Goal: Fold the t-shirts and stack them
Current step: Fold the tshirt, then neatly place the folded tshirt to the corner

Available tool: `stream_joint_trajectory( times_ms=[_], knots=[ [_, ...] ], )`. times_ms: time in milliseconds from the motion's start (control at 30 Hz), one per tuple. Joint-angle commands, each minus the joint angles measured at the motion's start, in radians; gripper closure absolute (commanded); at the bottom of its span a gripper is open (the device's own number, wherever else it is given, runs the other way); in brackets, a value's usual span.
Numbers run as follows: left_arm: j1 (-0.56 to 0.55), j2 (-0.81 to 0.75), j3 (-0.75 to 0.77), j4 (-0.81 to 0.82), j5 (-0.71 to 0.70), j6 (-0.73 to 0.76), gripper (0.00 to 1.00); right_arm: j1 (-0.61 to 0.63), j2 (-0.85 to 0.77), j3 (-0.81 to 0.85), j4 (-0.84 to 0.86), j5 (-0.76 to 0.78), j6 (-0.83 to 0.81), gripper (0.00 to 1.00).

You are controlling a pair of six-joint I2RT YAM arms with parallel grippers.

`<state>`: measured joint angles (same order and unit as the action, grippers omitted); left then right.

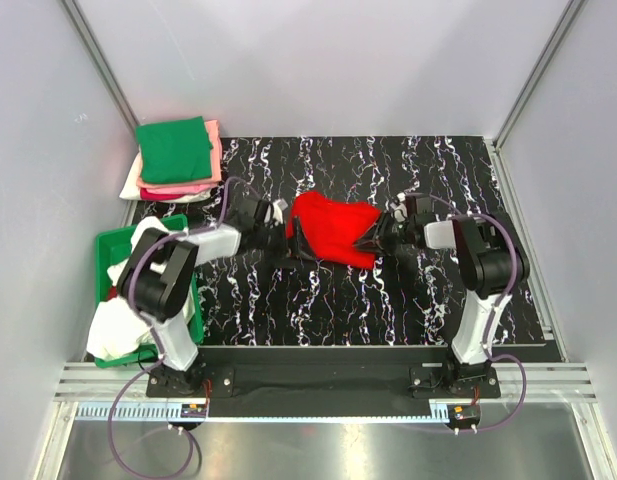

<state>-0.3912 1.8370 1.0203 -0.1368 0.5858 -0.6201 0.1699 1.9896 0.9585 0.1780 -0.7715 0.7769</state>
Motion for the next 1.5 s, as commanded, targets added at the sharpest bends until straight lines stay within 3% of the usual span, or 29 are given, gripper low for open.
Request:
stream_joint_trajectory(
  times_ms=[0, 167, 233, 367, 567, 833, 1067, 1267, 1467],
  knots=[
    [-0.092, -0.106, -0.184, -0.006, -0.078, -0.05, 0.06, -0.004, -0.09, -0.07, -0.271, 0.211, -0.152, 0.68],
    [-0.169, -0.332, -0.371, 0.036, -0.078, -0.153, 0.04, -0.004, -0.215, -0.047, -0.471, 0.316, -0.269, 0.57],
    [-0.167, -0.439, -0.338, -0.087, -0.105, -0.121, 0.01, -0.004, -0.224, 0.017, -0.54, 0.314, -0.304, 0.51],
    [-0.111, -0.495, -0.114, -0.337, -0.222, -0.001, 0.01, -0.004, -0.273, 0.14, -0.626, 0.293, -0.295, 0.45],
    [0.051, -0.354, -0.002, -0.252, -0.121, 0.04, 0.02, 0.005, -0.321, 0.239, -0.65, 0.23, -0.24, 0.39],
    [0.069, 0.031, 0.265, -0.072, -0.04, 0.046, 0.07, 0.005, -0.224, 0.385, -0.695, 0.156, -0.272, 0.38],
    [0.069, 0.309, 0.408, 0.005, -0.024, -0.007, 0.12, 0.005, -0.138, 0.433, -0.723, 0.167, -0.301, 0.38],
    [0.043, 0.413, 0.439, 0.065, 0.014, -0.056, 0.26, 0.005, -0.104, 0.408, -0.693, 0.164, -0.294, 0.38],
    [0.006, 0.397, 0.331, 0.134, 0.039, -0.076, 0.41, 0.005, -0.107, 0.37, -0.672, 0.167, -0.286, 0.38]
  ],
)
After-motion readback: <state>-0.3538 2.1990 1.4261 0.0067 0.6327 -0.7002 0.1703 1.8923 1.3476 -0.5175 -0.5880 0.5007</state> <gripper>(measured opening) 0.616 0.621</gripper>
